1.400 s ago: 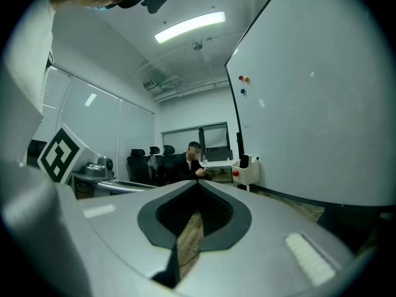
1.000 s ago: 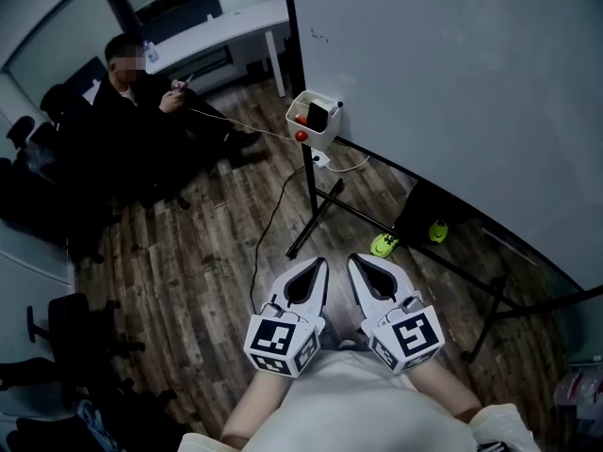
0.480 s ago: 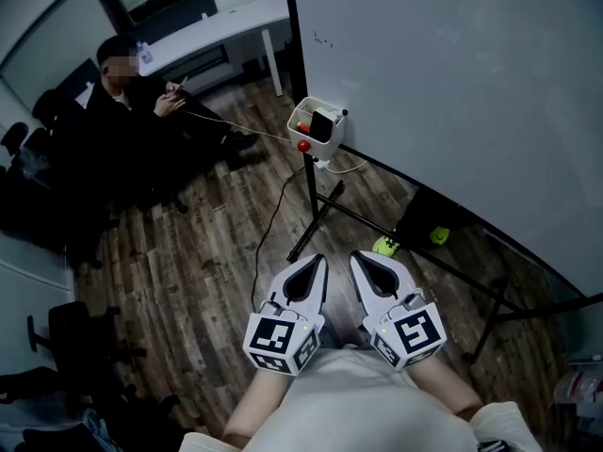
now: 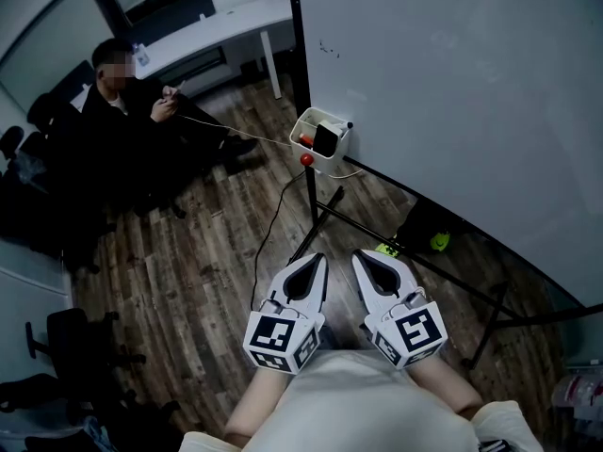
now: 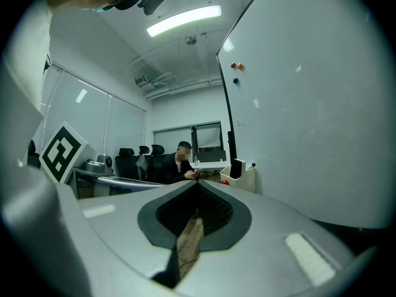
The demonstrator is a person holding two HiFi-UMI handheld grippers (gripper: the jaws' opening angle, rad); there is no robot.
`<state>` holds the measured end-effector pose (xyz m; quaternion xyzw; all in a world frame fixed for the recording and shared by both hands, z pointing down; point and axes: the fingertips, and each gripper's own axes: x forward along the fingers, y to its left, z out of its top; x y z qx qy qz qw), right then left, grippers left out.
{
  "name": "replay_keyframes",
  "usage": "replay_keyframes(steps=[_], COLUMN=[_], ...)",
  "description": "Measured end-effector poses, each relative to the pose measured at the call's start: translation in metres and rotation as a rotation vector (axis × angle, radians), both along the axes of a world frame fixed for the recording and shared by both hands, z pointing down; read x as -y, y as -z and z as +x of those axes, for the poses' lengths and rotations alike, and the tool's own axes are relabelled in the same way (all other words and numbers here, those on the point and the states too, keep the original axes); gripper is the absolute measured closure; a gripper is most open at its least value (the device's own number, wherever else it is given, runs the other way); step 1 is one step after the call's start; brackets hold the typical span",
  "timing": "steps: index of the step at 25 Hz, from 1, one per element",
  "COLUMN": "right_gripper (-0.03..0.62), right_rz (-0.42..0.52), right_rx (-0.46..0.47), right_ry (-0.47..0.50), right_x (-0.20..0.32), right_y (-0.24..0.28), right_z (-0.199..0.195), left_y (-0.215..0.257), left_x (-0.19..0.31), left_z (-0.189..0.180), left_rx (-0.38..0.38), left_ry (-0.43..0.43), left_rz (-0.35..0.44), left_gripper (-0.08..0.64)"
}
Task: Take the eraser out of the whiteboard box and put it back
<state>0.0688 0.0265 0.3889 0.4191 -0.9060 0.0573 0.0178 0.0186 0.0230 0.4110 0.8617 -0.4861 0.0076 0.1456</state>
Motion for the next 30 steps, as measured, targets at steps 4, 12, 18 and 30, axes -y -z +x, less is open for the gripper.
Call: replay_keyframes(steps=[4, 12, 18, 30], right_gripper=[0.591, 0.591, 0.591, 0.591], right_rz=[-0.004, 0.004, 0.007, 0.007], right_rx=[0.000, -0.002, -0.006, -0.015], right_ry=[0.002, -0.011, -0.028, -0.114], right_x=[0.016, 0.048, 0.076, 0.126], right_y=[0.001, 0.004, 0.006, 0.008], right_z=[-0.005, -0.019, -0.029, -0.037], left_y=[0.000, 0.001, 0.005, 0.009], left_x=[0.014, 0.045, 0.073, 0.123], left_z=[-0.004, -0.016, -0.025, -0.038], left_rx=[-0.001, -0.006, -0.010, -0.005], left_ry=[-0.009, -0.028, -0.045, -0.123], left_rz=[-0.005, -0.008, -0.005, -0.005], left_gripper=[0.555, 0.555, 0.555, 0.555])
